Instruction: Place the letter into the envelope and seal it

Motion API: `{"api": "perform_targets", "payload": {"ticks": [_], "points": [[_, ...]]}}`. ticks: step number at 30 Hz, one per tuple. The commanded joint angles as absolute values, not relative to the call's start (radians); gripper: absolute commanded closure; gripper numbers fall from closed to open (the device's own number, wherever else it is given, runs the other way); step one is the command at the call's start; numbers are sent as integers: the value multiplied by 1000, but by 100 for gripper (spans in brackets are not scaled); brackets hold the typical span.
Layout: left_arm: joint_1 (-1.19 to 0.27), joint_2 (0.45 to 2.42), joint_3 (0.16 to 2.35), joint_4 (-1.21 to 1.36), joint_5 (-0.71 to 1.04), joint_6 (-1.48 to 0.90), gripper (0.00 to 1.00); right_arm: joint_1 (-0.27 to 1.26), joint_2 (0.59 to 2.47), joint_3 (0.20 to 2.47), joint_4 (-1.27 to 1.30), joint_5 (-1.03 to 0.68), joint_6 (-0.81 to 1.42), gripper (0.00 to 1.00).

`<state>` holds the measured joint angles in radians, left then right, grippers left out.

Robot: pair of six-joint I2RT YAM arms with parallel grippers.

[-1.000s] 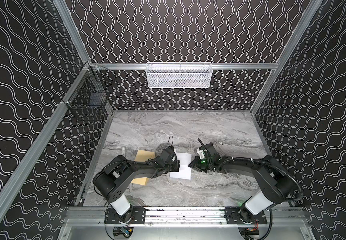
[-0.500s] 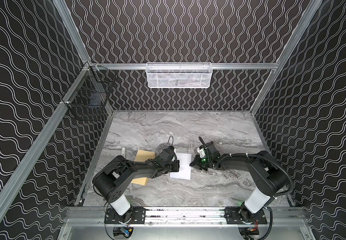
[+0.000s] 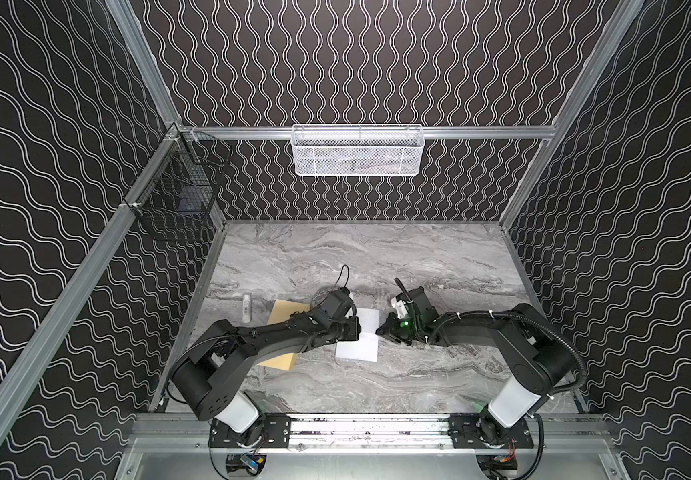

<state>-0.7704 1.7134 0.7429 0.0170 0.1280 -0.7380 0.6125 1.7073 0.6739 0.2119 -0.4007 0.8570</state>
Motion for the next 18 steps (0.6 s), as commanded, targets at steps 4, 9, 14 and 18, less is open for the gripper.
{"api": "perform_targets", "payload": {"ticks": [4, 9, 14, 18], "points": [[-809, 1751, 724, 161, 179, -855, 94, 625, 1703, 653, 138, -345, 905, 100], [-827, 1792, 706, 223, 178, -889, 98, 632, 1704, 653, 136, -347, 906, 100], [-827, 1812, 694, 270, 171, -910, 99, 640, 1704, 654, 135, -349, 907, 100], [-828, 1830, 697, 283, 162, -917, 99, 645, 1699, 653, 135, -350, 913, 100]]}}
